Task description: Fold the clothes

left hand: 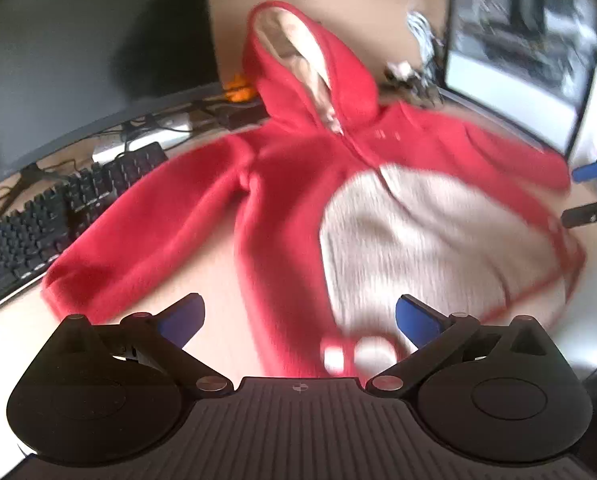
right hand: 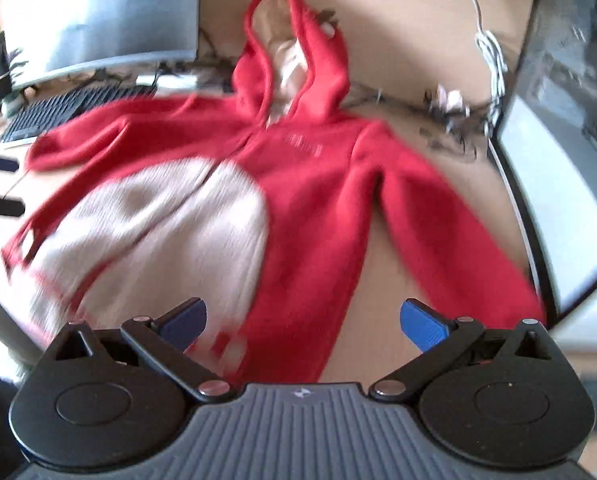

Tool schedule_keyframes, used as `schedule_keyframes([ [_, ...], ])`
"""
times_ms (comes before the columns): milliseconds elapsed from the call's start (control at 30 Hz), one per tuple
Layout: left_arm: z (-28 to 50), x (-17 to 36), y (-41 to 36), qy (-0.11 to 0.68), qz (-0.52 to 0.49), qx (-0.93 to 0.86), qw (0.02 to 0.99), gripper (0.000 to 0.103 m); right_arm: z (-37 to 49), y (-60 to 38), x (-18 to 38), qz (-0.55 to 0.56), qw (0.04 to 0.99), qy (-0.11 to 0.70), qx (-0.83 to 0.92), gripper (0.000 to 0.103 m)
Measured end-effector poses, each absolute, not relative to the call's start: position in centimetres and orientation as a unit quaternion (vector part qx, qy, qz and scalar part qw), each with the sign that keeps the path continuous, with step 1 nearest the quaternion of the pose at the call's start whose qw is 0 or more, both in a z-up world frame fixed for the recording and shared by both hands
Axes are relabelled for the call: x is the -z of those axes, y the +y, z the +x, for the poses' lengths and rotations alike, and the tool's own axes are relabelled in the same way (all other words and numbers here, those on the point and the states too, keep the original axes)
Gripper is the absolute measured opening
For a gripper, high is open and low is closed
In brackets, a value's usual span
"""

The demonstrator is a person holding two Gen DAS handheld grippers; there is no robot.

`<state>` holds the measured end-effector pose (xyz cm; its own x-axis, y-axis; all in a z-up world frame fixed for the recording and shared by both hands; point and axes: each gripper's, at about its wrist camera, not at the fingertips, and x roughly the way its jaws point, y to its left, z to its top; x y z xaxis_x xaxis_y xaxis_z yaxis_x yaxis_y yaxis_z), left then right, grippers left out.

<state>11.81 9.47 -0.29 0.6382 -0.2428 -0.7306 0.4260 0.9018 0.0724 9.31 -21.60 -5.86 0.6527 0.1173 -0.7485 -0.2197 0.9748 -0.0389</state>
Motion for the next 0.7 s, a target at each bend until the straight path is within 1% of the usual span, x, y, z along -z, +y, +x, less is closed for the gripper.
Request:
schedule_keyframes([
  [167,9.7,1.7,9.2,0.391,0.187,0.194,0.88,0.103,5.6,-19.4,8.5,-0.096,0.904,0.415,-0.043,0.103],
  [300,9.8,2.6,9.3,0.395,0.233,0.182,0.87,0.103,4.5,-18.1,9.9,-0.171,0.899,0.404,0.004,0.103],
  [467,11.9,2.7,10.6,0.363,0.295,0.104,0.878,0.103,4.5,-18.0,10.5,-0.264,0.888,0.366,0.086,0.103],
  [533,13.2,1.5,11.7,0.349,0.309,0.063,0.882,0.103,4.7,-18.4,9.0,-0.308,0.885,0.334,0.107,0.103],
  [567,13.8,0.4,12.5,0.336,0.308,0.038,0.889,0.103,4.8,-19.0,7.2,-0.315,0.888,0.308,0.131,0.103],
  [600,14.2,-0.9,13.4,0.324,0.301,0.019,0.897,0.103,4.9,-19.8,5.1,-0.309,0.895,0.284,0.154,0.103],
  [700,14.3,-5.2,15.6,0.308,0.227,0.022,0.924,0.103,4.6,-22.8,-2.3,-0.227,0.927,0.219,0.203,0.103],
])
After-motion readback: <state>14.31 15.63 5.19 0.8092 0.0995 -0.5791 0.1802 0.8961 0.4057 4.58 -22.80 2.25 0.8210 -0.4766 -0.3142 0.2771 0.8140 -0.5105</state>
